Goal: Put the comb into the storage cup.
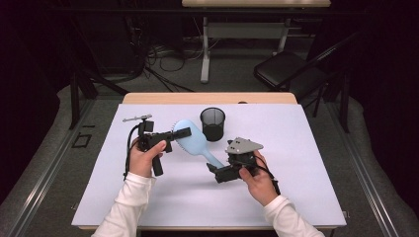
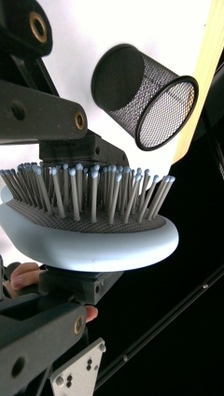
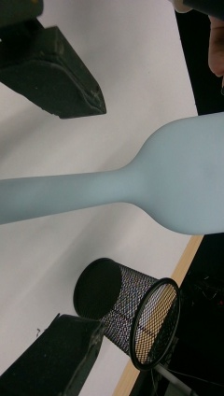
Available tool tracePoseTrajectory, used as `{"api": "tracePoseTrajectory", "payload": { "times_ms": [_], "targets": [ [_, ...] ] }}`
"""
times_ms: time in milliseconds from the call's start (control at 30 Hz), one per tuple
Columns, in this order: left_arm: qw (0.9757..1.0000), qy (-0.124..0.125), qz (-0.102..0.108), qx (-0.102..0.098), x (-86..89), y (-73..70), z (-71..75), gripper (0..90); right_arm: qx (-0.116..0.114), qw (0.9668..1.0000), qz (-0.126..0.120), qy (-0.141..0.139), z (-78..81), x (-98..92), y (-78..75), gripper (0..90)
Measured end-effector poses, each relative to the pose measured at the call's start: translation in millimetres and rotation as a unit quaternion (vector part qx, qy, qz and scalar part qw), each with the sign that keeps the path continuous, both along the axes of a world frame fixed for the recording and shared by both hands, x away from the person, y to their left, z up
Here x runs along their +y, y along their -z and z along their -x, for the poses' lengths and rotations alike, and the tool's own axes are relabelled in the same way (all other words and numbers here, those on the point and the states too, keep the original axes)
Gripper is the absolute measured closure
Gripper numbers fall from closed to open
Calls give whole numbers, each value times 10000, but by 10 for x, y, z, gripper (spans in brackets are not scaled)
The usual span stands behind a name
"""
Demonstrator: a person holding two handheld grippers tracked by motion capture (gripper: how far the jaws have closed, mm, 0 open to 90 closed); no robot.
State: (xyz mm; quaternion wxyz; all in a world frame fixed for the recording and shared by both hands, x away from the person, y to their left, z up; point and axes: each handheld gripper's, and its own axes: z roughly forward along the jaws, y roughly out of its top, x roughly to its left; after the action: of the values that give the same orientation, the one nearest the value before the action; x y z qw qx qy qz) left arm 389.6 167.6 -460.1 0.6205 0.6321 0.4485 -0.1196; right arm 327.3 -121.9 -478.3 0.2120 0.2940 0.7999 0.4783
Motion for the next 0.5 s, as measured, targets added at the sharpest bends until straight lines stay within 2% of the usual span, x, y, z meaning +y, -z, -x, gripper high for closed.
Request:
{"api": "tracePoseTrajectory", "payload": {
  "times_ms": [167, 500],
  "targets": [
    [10000, -19, -48, 7, -3, 15, -11, 517, 41, 10000, 3, 2, -13, -28, -8, 0],
    [9999, -87, 61, 7, -33, 16, -88, 517, 152, 9998, -55, 74, -44, -101, -25, 0]
  ]
}}
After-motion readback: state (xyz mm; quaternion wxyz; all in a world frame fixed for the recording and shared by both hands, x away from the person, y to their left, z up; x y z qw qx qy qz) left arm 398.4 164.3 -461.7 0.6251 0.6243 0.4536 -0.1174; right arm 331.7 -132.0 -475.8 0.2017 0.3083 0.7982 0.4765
